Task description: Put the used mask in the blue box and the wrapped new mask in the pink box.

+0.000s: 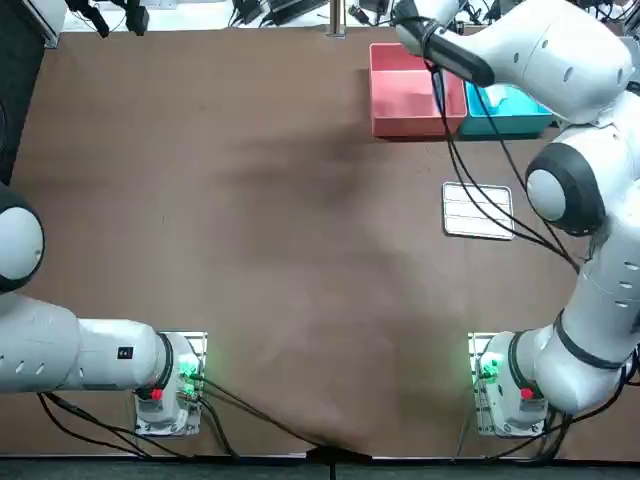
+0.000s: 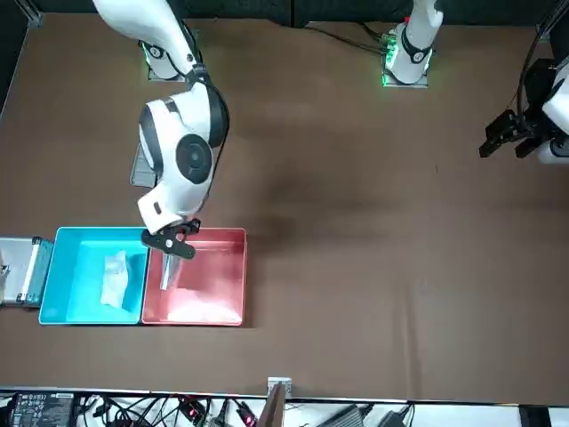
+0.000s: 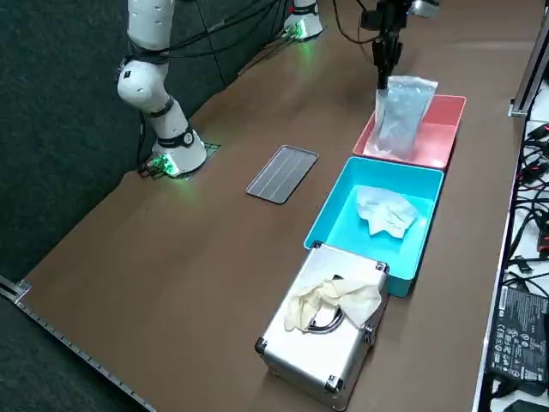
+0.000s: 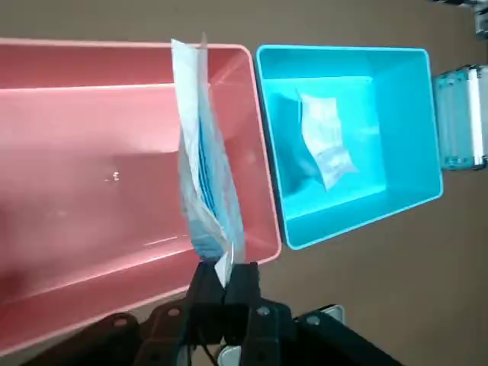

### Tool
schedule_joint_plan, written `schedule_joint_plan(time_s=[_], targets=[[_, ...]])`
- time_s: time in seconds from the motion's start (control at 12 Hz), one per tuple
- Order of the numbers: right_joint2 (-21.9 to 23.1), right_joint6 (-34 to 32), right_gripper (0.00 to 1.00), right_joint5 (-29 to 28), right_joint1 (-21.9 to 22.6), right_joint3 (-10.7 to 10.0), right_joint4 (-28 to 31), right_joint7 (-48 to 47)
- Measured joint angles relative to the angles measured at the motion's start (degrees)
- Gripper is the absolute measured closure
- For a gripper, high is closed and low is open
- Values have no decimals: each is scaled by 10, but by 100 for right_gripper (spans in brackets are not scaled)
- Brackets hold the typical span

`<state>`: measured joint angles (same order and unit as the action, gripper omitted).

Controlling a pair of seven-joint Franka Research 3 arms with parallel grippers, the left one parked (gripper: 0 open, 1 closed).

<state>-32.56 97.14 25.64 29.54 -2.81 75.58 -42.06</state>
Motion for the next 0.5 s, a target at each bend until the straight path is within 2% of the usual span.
schedule_joint_plan(time_s=[0.25,0.5], targets=[[-12,0,99,31,12,0,12,-22],[-19,2,96,36,18,0,15,-45]])
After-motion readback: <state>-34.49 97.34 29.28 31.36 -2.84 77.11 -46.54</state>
